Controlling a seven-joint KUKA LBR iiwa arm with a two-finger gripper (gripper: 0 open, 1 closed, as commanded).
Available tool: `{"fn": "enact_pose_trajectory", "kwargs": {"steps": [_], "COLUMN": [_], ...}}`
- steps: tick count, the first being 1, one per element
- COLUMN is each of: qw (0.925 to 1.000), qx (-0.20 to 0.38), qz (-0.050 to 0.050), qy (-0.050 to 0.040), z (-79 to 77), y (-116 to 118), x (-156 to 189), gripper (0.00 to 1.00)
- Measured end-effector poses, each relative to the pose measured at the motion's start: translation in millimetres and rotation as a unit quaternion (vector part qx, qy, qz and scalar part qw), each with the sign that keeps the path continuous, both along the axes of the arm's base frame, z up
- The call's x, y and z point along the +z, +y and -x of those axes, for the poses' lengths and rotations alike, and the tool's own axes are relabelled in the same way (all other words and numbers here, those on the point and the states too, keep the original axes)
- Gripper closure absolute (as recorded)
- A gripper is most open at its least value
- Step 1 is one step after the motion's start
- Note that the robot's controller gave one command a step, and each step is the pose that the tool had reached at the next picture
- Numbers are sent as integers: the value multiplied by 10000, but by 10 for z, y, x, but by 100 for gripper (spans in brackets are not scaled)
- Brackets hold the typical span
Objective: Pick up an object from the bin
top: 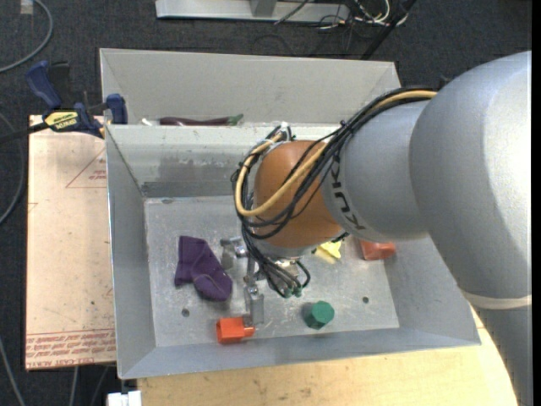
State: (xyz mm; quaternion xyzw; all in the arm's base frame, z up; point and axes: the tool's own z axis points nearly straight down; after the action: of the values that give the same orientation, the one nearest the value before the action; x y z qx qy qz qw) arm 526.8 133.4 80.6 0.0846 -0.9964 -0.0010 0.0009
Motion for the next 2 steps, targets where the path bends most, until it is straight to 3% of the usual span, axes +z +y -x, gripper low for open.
{"fn": "enact_pose_trajectory", "kwargs": {"steps": [1,2], "qw": [9998,9990], "qx": [174,-445], "qz": [-10,-4], "qy": [-22,-14], "z": [-7,-46], "y": [58,136], "x": [-15,43], "gripper": [0,0]}}
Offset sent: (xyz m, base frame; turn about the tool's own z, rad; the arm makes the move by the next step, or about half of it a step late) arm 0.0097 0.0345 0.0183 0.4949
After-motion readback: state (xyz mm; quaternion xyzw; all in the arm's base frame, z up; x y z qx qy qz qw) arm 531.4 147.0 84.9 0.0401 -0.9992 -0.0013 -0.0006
